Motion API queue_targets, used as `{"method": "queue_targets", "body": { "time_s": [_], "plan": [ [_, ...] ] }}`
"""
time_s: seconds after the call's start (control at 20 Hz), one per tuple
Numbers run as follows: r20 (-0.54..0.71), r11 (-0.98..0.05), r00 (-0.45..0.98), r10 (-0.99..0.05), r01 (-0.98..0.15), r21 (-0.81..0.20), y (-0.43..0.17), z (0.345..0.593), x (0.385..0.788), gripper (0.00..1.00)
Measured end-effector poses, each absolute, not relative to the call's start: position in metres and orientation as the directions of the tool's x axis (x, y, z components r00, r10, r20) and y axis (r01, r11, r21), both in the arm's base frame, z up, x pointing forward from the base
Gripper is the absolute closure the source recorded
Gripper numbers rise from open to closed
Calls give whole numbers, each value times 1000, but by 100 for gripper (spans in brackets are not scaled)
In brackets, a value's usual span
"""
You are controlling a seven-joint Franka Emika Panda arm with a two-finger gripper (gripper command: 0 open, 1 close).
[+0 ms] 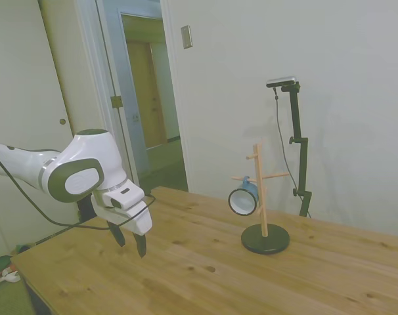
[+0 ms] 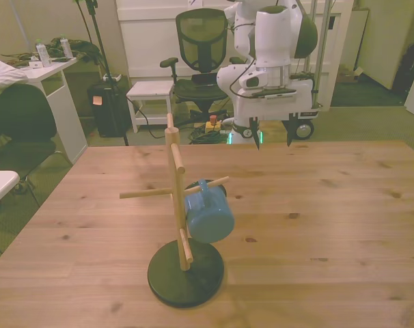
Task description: Unload the mug
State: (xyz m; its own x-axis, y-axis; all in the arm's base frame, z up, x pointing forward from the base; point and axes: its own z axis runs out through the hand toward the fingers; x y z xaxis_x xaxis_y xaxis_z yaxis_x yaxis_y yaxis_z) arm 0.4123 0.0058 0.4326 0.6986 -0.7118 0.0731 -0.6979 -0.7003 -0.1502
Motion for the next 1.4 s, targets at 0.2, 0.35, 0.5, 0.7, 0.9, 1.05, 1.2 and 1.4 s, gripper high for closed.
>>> {"method": "queue_targets", "body": {
  "time_s": [0.2,0.35,0.5,0.7,0.9,1.05,1.2,1.4],
  "plan": [
    [66,-687,686,-725,-712,-148,5,430,411,0],
    [65,-681,680,-730,-717,-151,2,431,412,0],
    [65,-667,666,-743,-728,-162,-6,435,415,0],
    [57,-632,634,-772,-753,-181,-27,446,423,0],
    [45,-595,599,-800,-779,-198,-52,458,435,0],
    [39,-571,576,-816,-794,-208,-73,463,445,0],
    [28,-553,560,-828,-807,-207,-96,463,456,0],
    [23,-530,537,-843,-822,-209,-123,463,473,0]
  ]
}}
